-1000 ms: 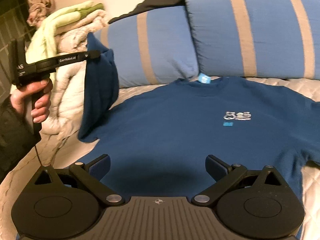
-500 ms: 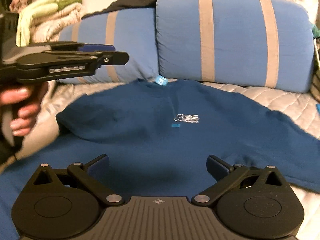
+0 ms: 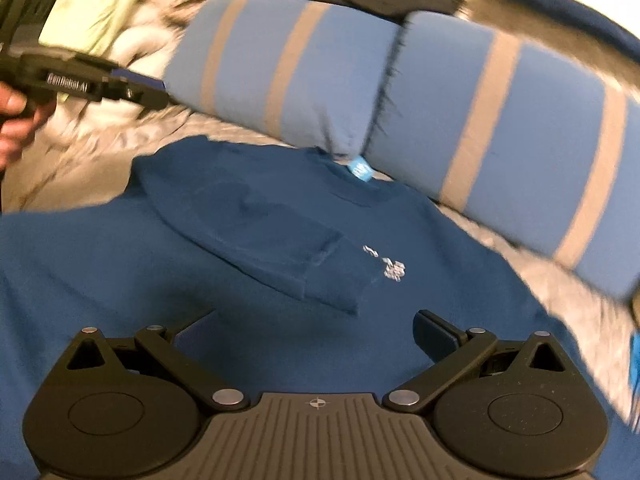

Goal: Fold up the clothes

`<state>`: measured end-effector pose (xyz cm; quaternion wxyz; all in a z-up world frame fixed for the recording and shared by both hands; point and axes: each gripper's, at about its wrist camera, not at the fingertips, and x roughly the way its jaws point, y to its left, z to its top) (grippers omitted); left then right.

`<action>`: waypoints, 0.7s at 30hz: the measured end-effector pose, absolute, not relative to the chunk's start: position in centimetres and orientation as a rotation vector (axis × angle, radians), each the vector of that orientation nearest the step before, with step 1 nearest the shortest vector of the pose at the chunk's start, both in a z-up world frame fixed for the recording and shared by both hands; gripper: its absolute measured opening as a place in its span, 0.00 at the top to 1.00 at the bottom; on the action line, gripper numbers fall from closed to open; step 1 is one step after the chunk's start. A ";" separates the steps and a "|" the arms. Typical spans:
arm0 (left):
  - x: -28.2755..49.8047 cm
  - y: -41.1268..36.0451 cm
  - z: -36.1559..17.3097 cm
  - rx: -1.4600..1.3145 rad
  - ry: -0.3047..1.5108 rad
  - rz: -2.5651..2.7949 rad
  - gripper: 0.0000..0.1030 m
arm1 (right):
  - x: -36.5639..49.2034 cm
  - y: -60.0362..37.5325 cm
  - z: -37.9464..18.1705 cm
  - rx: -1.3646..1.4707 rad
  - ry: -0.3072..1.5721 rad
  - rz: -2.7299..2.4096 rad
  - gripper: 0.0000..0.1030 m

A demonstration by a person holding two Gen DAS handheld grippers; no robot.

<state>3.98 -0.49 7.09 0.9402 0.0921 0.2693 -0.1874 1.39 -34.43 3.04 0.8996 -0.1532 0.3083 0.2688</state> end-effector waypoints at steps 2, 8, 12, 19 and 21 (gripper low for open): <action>3.9 1.8 6.9 0.150 0.560 -0.350 0.55 | 1.8 -33.7 2.9 -0.371 0.626 0.578 0.02; 3.9 7.2 4.8 0.108 0.615 -0.246 0.55 | 3.1 -31.4 2.3 -0.560 0.592 0.649 0.08; 3.7 9.2 2.7 0.116 0.655 -0.199 0.55 | 4.2 -30.1 1.5 -0.665 0.585 0.688 0.14; 3.3 10.7 0.7 0.095 0.687 -0.189 0.55 | 5.9 -28.0 -0.7 -0.794 0.583 0.721 0.27; 3.3 10.7 0.1 0.113 0.699 -0.188 0.55 | 6.4 -27.4 -1.4 -0.831 0.582 0.731 0.30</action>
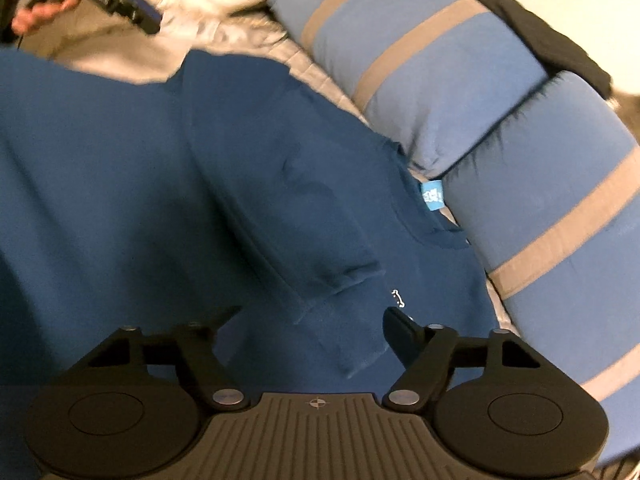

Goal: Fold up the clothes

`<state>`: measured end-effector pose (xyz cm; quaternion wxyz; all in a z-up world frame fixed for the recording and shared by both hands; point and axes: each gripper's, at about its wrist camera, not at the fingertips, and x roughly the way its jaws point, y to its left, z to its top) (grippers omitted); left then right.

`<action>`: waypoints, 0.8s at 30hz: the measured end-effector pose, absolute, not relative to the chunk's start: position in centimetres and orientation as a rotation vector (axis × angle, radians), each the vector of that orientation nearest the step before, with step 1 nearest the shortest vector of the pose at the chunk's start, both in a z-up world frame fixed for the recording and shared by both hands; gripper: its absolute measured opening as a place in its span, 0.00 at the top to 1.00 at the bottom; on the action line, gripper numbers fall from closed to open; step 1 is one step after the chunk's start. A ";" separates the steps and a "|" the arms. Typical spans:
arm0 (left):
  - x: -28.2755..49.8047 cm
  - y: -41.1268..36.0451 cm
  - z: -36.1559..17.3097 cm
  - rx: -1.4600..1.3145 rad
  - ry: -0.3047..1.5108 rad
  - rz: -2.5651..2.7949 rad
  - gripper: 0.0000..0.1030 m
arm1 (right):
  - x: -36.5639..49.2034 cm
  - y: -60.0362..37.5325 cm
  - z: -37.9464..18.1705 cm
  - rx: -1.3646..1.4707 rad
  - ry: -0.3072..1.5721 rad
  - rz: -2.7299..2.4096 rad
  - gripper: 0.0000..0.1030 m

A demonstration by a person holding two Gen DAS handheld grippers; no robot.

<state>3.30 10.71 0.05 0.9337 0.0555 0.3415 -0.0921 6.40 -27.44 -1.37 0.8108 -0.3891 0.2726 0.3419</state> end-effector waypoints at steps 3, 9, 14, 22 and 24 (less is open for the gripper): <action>3.5 10.9 -0.9 0.120 0.713 -0.187 0.55 | 7.0 -26.6 -2.3 -0.884 0.581 0.744 0.34; 3.9 10.7 -2.3 0.106 0.731 -0.186 0.55 | 7.5 -24.8 -3.7 -0.970 0.576 0.770 0.43; 5.0 10.0 -3.4 0.156 0.723 -0.185 0.55 | 7.9 -23.3 -4.9 -1.042 0.572 0.791 0.61; 8.2 9.0 -5.6 0.181 0.734 -0.148 0.57 | 8.6 -22.4 -3.8 -1.141 0.512 0.700 0.92; 8.2 8.8 -5.4 0.200 0.710 -0.123 0.68 | 8.8 -22.5 -3.0 -1.162 0.487 0.654 0.92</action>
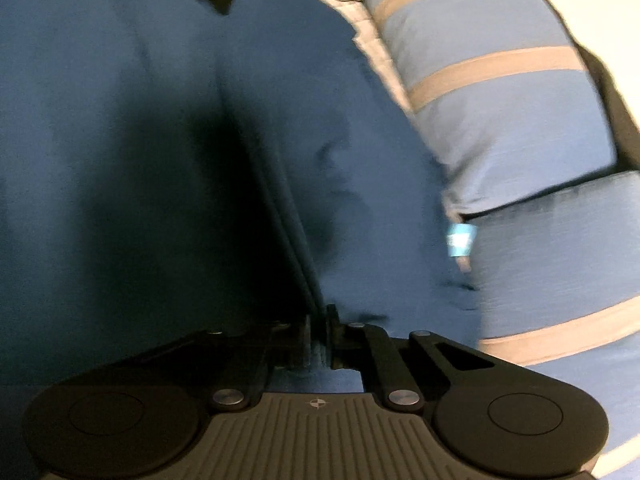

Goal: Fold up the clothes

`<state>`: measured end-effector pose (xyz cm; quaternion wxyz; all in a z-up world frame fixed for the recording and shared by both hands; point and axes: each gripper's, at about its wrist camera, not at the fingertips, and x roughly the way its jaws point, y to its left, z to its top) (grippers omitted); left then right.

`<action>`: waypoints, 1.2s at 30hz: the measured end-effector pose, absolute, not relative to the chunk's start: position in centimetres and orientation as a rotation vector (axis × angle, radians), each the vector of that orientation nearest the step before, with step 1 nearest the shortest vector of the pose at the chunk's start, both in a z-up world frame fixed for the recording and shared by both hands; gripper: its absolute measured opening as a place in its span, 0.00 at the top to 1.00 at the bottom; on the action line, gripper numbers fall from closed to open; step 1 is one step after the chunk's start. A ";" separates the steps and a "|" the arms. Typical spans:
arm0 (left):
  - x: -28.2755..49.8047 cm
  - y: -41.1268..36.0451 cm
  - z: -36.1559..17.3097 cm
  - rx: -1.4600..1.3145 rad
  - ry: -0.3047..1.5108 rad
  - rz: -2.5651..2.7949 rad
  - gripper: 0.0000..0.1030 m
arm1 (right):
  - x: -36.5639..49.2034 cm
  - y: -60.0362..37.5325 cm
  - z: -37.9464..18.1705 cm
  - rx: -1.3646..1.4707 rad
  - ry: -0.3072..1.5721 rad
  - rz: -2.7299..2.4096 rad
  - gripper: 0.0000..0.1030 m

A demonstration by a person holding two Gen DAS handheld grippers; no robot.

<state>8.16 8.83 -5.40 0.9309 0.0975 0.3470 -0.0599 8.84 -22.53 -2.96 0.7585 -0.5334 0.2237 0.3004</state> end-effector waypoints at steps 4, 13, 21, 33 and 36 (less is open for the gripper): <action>7.7 8.5 -4.8 0.287 0.689 -0.087 0.82 | 8.9 -22.9 -1.2 -1.220 0.434 0.562 0.93; 7.0 6.7 -3.9 0.400 0.740 -0.155 0.74 | 3.9 -26.2 -1.2 -1.300 0.547 0.633 0.79; 3.7 7.5 0.4 0.309 0.667 -0.172 0.43 | 5.1 -31.6 -1.3 -1.000 0.652 0.642 0.39; 1.0 5.0 6.6 0.082 0.592 -0.244 0.43 | 4.1 -31.6 -4.0 -1.190 0.606 0.566 0.86; 0.1 4.0 7.4 0.071 0.572 -0.264 0.43 | 3.3 -31.5 -3.9 -1.341 0.553 0.526 0.86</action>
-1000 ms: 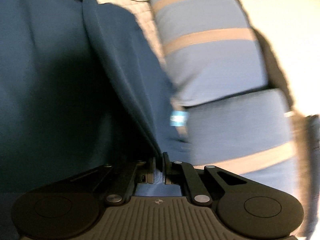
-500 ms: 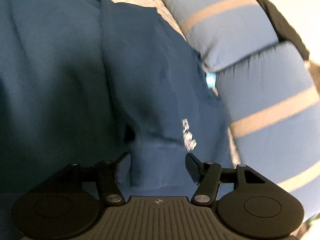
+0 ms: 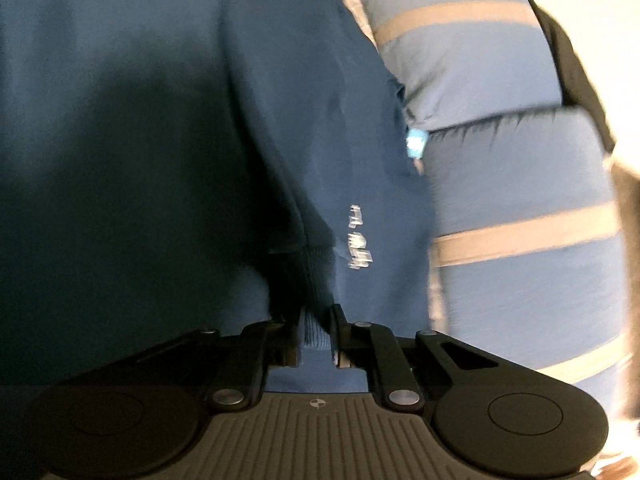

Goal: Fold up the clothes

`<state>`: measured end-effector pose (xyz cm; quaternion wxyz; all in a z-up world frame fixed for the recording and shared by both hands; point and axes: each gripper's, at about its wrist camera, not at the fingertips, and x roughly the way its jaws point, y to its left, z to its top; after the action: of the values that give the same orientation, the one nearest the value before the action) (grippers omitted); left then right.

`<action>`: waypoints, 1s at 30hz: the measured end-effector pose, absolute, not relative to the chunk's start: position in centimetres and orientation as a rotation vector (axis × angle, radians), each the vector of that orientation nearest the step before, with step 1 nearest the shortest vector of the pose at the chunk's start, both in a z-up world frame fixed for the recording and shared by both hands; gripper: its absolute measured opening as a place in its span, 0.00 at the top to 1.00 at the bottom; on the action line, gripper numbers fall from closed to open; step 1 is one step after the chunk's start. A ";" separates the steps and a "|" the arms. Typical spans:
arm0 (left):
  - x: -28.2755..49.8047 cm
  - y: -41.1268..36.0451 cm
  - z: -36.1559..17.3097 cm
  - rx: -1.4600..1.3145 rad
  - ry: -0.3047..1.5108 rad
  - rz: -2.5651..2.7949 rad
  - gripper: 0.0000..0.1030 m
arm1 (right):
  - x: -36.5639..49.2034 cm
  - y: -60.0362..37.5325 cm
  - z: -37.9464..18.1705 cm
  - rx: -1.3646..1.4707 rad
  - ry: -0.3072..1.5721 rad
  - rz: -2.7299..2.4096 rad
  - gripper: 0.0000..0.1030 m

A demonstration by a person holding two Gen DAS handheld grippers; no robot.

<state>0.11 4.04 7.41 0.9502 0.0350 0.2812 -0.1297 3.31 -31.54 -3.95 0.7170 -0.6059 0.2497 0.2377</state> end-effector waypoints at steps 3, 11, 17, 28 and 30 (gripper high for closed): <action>-0.5 3.0 7.8 0.056 0.557 -0.279 0.43 | 2.9 -32.1 -3.7 -1.395 0.532 0.483 0.66; -1.1 0.1 7.6 0.043 0.572 -0.314 0.42 | 2.9 -36.1 2.9 -0.840 0.585 0.402 0.04; -1.4 -1.6 6.0 0.036 0.603 -0.342 0.42 | 1.2 -41.3 6.3 -0.491 0.611 0.334 0.03; -1.9 -2.6 3.1 0.040 0.649 -0.374 0.42 | -2.8 -53.9 6.9 -0.088 0.667 0.136 0.07; -1.8 -2.5 3.0 0.025 0.653 -0.394 0.42 | -3.4 -56.5 6.4 -0.070 0.680 0.070 0.09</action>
<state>-1.75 -2.53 3.02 0.9281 0.0120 0.3188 -0.1922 -3.38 -56.51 6.37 0.9415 -0.0341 0.3334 0.0345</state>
